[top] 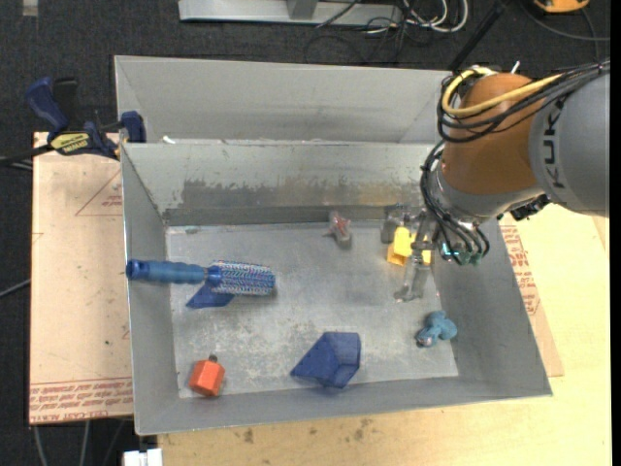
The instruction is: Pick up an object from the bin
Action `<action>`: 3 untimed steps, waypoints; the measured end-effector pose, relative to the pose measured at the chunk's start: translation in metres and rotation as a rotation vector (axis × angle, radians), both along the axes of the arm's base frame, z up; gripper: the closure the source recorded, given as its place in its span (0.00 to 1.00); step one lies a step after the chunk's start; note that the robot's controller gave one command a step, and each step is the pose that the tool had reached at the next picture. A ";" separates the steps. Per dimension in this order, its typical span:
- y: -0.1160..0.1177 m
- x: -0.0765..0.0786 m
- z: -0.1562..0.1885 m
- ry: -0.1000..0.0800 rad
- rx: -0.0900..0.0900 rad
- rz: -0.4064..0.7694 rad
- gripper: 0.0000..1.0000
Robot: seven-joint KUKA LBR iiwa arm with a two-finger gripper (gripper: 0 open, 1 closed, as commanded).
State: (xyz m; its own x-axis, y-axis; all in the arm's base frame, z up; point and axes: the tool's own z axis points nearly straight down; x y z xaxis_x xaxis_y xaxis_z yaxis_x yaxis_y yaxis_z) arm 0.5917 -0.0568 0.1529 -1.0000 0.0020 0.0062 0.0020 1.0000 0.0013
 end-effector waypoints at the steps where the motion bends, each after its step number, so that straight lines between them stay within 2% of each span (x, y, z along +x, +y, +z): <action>1: -0.099 0.032 -0.084 -0.015 -0.004 0.068 0.00; 2: -0.072 0.062 -0.051 -0.014 -0.001 0.155 0.00; 3: -0.077 0.061 -0.053 -0.010 -0.001 -0.093 0.00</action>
Offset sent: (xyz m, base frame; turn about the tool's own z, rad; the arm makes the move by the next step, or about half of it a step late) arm 0.0304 -0.0946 -0.0829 -0.0770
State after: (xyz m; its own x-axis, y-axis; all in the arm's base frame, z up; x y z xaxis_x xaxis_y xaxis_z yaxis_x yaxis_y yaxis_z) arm 0.6528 -0.1338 0.1001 -0.9955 0.0950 -0.0041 0.0950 0.9955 0.0009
